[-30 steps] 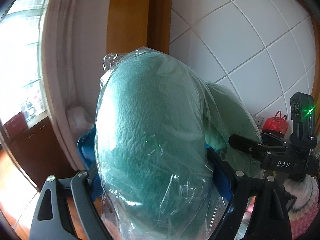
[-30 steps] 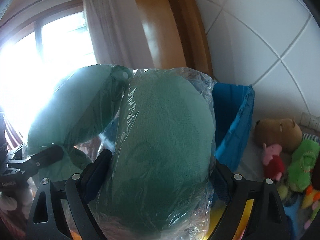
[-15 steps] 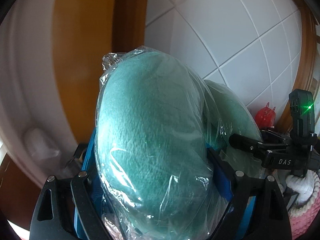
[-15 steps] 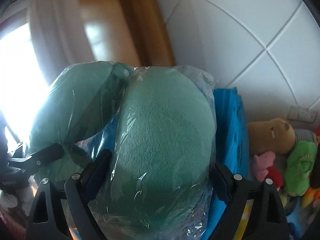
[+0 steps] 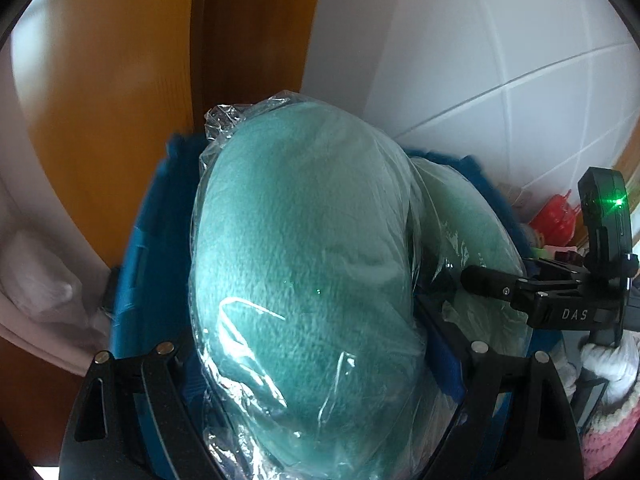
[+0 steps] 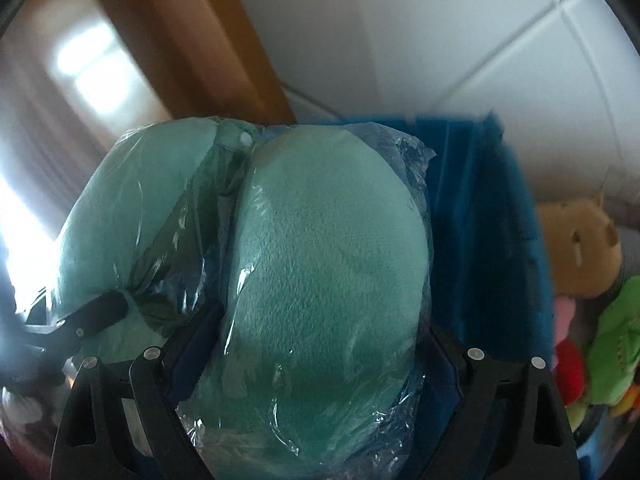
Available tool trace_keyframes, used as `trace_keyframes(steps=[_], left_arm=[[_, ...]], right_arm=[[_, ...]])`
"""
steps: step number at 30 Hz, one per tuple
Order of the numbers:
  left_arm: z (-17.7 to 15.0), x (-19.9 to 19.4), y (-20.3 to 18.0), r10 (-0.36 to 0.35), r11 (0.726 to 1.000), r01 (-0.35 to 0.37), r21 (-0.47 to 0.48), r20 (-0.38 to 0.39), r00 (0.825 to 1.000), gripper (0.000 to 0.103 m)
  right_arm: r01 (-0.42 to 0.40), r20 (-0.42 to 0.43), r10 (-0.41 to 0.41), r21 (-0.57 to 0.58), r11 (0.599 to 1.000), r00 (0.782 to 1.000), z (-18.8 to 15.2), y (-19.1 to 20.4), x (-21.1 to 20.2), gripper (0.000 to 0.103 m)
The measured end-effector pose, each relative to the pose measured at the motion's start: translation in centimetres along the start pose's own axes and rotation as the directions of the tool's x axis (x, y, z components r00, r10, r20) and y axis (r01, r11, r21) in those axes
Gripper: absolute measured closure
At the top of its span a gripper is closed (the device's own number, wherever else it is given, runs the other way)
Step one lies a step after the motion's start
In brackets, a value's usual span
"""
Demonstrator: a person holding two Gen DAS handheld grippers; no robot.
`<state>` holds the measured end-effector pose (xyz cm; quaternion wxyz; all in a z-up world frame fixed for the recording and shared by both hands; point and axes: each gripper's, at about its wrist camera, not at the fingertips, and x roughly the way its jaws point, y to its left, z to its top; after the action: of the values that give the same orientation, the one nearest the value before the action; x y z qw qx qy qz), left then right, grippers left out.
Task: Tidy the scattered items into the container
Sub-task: 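Carry the teal bagged pillow with both tools over the blue crate, then open both tools to drop the teal pillow into the crate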
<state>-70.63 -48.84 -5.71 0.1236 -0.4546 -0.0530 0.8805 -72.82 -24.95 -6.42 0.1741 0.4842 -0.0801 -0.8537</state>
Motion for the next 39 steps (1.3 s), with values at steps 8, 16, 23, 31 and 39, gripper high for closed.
trace_keyframes(steps=[8, 16, 23, 31, 39], left_arm=[[0.9, 4.0, -0.1, 0.026, 1.0, -0.026, 0.001, -0.107, 0.994, 0.002], [2.4, 5.7, -0.9, 0.09, 0.994, -0.08, 0.079, -0.134, 0.987, 0.0], [-0.2, 6.4, -1.8, 0.149, 0.984, -0.129, 0.122, -0.174, 0.973, 0.0], [-1.7, 3.0, -2.1, 0.158, 0.982, -0.137, 0.128, -0.167, 0.973, 0.0], [-4.4, -2.5, -3.7, 0.155, 0.982, -0.14, 0.124, -0.122, 0.98, 0.0]], right_arm=[[0.066, -0.087, -0.064, 0.025, 0.997, 0.994, 2.4, -1.9, 5.7, 0.006], [0.14, -0.083, -0.145, -0.057, 0.988, 0.986, 2.8, -1.6, 6.1, 0.002], [0.154, -0.095, -0.162, -0.083, 0.985, 0.982, 2.1, 0.3, 5.3, 0.002], [0.162, -0.107, -0.172, -0.095, 0.982, 0.979, -0.3, 1.2, 3.9, 0.002], [0.164, -0.076, -0.175, -0.133, 0.977, 0.982, -3.0, 3.8, -0.4, 0.002]])
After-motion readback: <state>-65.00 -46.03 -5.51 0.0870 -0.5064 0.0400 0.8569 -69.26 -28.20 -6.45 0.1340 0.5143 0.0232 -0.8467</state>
